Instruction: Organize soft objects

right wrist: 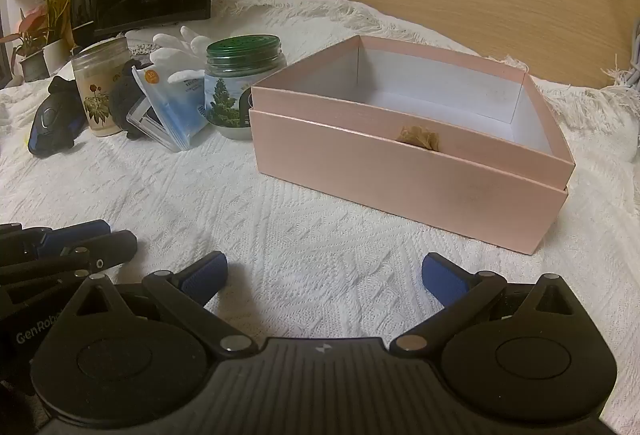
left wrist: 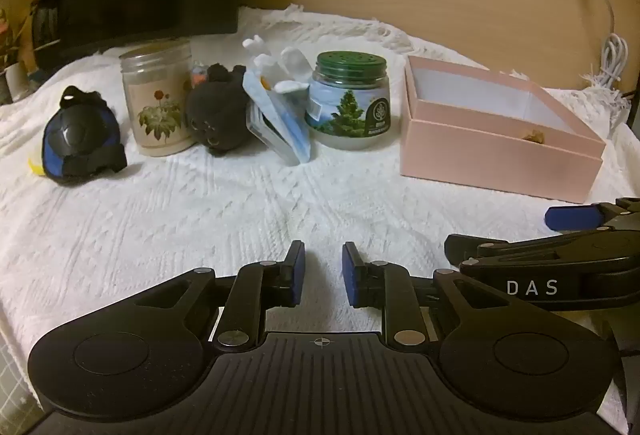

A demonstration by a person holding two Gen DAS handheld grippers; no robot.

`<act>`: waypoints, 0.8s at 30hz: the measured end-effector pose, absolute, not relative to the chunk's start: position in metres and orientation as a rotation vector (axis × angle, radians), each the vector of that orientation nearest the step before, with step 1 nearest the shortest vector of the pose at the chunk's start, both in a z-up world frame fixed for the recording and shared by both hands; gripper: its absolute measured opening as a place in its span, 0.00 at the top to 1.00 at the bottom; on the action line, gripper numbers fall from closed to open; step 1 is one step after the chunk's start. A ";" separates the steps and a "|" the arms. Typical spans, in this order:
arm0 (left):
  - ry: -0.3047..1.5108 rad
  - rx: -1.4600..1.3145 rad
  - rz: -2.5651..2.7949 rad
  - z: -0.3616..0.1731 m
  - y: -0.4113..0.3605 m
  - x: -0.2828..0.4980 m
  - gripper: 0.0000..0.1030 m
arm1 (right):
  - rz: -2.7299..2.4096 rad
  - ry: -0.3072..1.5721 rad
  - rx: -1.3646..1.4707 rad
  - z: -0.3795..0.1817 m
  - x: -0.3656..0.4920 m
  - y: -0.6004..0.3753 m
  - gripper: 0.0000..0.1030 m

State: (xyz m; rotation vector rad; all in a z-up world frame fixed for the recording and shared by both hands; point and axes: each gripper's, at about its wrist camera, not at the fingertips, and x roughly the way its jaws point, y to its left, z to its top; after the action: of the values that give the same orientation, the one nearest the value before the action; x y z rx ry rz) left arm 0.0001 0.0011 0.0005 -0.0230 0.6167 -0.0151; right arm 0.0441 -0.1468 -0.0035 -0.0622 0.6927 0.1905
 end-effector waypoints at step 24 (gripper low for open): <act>0.615 -0.015 -0.012 0.001 0.000 0.001 0.77 | 0.190 0.693 -0.063 -0.004 0.044 -0.147 0.00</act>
State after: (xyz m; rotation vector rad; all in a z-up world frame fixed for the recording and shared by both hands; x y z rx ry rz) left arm 0.0012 0.0000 0.0005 -0.0149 0.6145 -0.0123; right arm 0.0441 -0.1475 -0.0038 -0.0634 0.6925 0.1902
